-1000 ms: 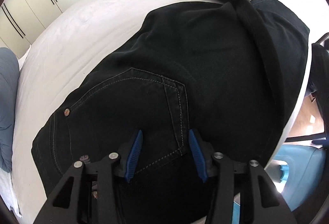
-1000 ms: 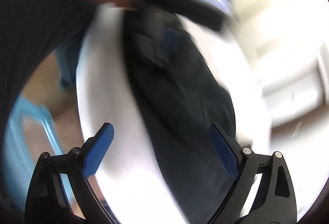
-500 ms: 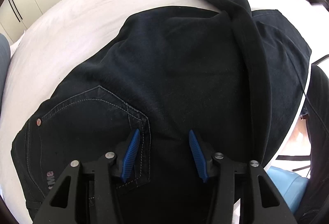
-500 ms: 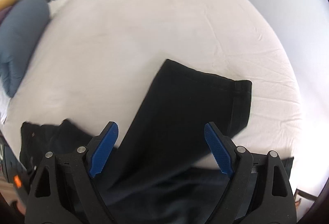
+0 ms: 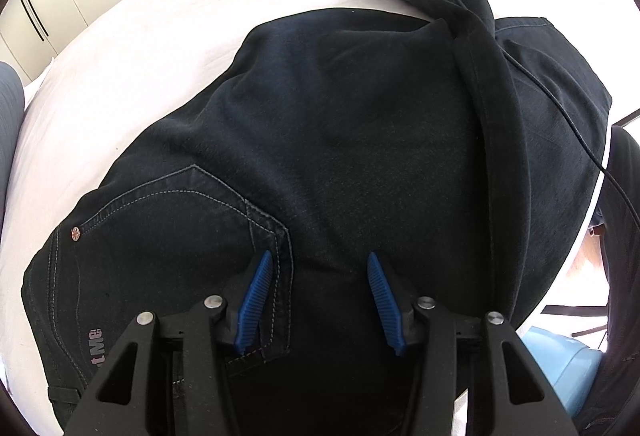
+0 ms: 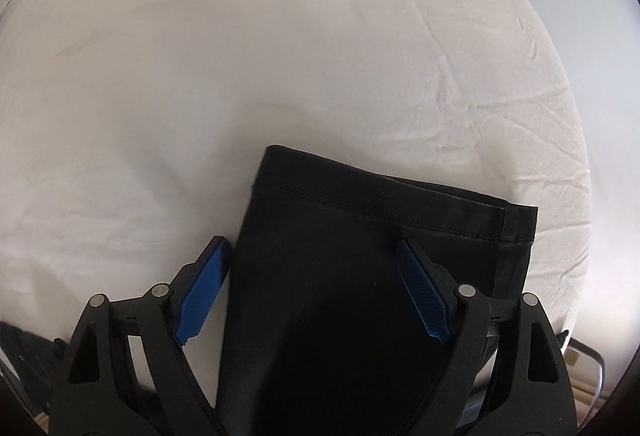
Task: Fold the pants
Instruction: 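Grasp the leg cuffs of the jeans with the right tool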
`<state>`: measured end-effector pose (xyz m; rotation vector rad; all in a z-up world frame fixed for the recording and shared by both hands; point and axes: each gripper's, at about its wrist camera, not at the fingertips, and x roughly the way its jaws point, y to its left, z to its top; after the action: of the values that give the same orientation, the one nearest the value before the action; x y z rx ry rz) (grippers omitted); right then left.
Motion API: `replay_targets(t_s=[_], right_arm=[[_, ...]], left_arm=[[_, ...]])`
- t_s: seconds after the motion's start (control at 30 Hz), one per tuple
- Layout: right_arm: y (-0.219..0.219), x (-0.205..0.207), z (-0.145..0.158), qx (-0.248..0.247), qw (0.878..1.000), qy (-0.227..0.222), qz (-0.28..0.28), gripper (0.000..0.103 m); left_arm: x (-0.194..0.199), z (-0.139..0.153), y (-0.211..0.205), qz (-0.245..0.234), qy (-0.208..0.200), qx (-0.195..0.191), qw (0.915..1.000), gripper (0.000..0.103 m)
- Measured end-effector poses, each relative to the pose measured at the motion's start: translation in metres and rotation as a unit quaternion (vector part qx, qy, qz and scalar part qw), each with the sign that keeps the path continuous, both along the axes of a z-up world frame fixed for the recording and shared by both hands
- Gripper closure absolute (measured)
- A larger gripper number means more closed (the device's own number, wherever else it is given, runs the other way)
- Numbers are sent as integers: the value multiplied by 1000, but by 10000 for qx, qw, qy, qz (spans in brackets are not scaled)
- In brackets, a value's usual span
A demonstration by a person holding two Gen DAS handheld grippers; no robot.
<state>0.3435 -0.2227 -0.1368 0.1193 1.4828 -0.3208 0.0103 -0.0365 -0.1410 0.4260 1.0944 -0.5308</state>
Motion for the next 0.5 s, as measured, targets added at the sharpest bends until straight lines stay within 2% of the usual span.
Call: replay_targets(t_s=[0.07,0.13,0.17,0.23,0.33,0.4,0.5], right_arm=[[-3,-1,-1,11,9999,-38,-104,28],[0,-2,3,19,9999,-97,36,59],[0,-3,6,50,9999,-118,105,66],[-10,-16,16,222,9994,-230,120,89],[-17,-25,37,357,9974,-606,120,99],[-22,-38,59,471,9944,-943,63,101],[-53,-68,92,787,9850,-1531,-139,101]], left_arm=[[0,0,0,23,-9,-21,10000,51],[0,0,-1,31,-24,-10,10000,51],[0,0,-1,32,-32,0,10000,51],[-1,0,-2,33,-46,25,10000,51],[-1,-2,-4,41,-33,58,10000,51],[-1,-2,-5,32,-29,93,9999,51],[-1,-2,-7,35,-19,105,9999,51]])
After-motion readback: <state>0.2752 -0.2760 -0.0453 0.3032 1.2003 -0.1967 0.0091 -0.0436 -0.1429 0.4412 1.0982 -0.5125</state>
